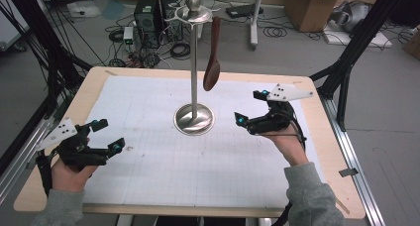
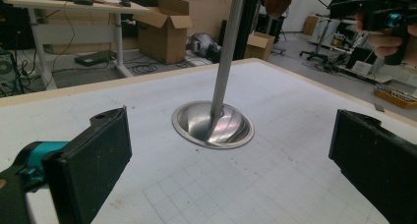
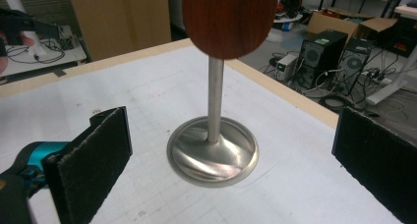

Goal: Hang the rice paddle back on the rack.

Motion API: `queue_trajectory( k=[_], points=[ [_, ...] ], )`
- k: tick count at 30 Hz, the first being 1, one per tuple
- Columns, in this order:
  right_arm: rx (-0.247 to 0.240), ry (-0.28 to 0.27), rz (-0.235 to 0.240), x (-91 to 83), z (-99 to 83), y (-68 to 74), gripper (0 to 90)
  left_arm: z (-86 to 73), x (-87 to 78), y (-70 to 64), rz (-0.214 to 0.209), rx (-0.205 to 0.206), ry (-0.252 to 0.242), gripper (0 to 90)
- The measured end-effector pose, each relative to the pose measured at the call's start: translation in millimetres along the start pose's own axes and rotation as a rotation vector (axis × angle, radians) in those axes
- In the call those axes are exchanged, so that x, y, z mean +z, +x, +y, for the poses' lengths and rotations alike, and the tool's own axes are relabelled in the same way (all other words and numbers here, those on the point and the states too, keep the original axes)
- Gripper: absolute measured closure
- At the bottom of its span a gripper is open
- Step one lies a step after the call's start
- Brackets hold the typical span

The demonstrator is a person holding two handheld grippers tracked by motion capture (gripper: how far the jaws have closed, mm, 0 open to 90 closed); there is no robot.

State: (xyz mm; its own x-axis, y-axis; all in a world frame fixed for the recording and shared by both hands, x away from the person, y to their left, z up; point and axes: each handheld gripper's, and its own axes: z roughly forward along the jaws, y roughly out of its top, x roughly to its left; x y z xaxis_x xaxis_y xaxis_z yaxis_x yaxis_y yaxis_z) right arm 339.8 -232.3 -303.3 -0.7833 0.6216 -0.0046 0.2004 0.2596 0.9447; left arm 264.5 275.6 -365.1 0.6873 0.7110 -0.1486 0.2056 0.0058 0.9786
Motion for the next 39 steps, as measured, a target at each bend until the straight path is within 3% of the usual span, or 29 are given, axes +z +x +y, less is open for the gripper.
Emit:
queue_trajectory(
  k=[14, 39],
  points=[
    [0.041, -0.014, -0.039, -19.3, -40.7, -3.1, 0.4, -6.4, 3.4, 2.8, 0.009, 0.002, 0.005, 2.8],
    [0.116, -0.031, -0.075, -50.7, -88.3, -14.3, 0.4, -13.0, 4.1, 5.1, 0.002, 0.008, 0.008, 2.8]
  ],
)
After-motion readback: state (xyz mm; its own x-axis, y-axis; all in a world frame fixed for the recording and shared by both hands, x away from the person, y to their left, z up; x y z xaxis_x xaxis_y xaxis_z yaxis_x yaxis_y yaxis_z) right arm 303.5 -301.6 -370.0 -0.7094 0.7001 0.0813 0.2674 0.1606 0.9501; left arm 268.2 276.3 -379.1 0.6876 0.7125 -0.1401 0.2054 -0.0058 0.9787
